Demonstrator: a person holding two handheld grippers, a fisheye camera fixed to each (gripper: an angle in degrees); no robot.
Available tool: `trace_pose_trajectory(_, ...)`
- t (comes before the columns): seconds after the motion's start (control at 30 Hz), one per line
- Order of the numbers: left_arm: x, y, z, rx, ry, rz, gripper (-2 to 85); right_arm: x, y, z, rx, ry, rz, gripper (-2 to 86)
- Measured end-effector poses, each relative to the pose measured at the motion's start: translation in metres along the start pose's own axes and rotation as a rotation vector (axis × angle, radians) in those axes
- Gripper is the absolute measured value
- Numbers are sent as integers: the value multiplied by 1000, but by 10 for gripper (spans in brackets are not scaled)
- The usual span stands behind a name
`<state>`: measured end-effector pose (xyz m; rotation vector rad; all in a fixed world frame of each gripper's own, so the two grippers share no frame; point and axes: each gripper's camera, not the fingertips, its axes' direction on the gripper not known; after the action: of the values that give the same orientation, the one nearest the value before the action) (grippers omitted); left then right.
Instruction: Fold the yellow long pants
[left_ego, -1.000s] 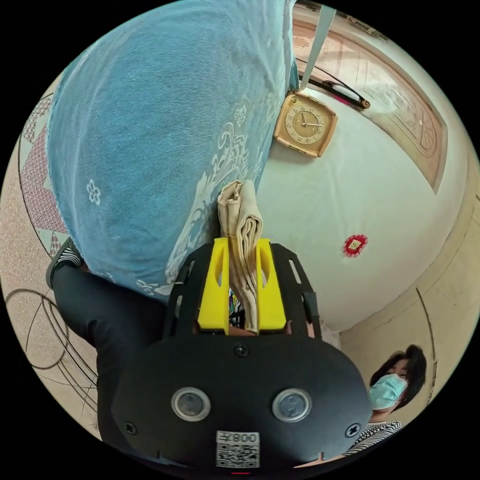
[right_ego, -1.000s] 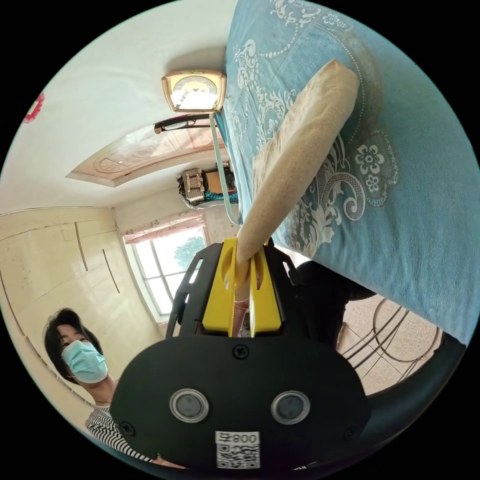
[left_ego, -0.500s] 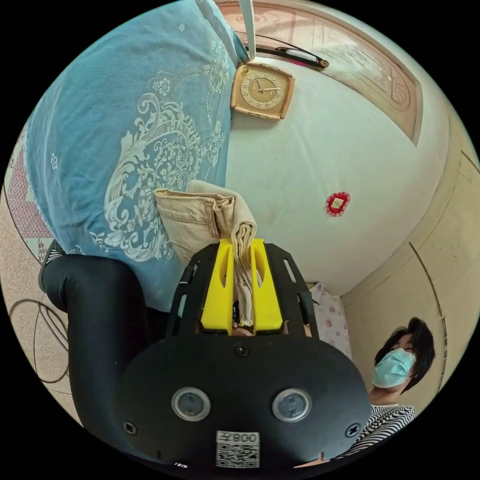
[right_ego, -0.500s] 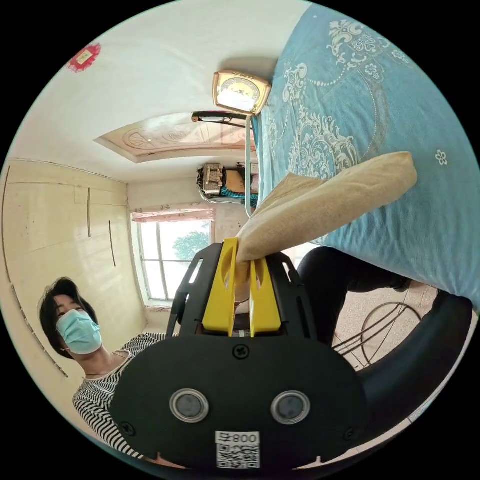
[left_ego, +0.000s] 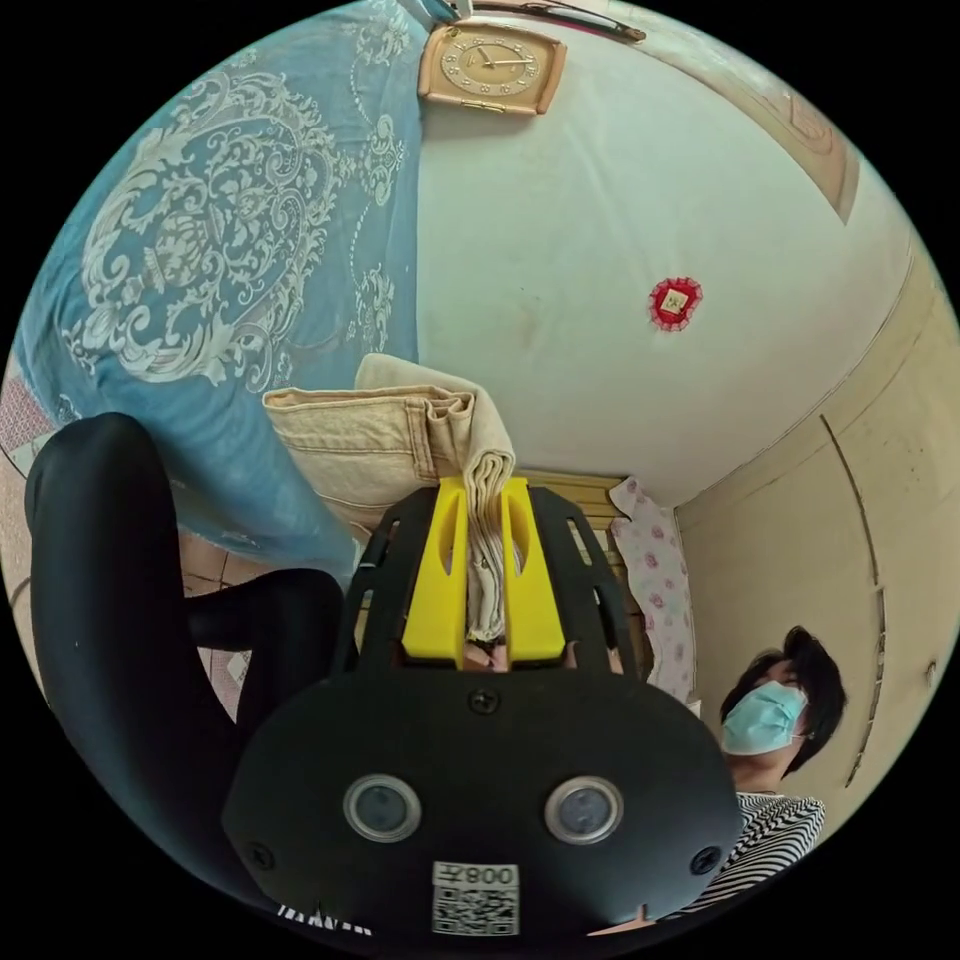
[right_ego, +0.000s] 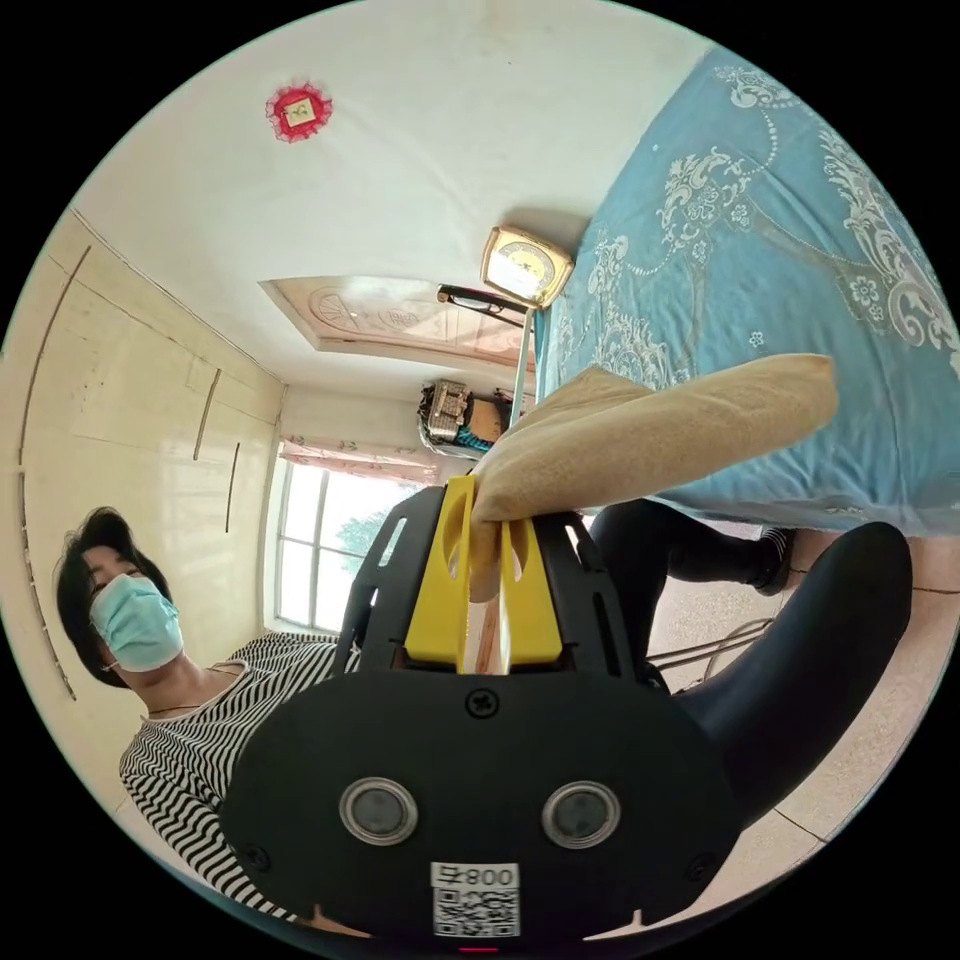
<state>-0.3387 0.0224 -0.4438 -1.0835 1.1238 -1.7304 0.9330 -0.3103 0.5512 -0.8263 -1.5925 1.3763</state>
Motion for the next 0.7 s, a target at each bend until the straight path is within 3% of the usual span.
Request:
trace_pose_trajectory(0.33,-196,-34,151,-155,-76,-56,60,-47,54,-61,158,-38,92,0)
trace_pose_trajectory(0.7,-439,-109,384,-284,-112,-108,60,-133,40,-144,271,-11,152,-1)
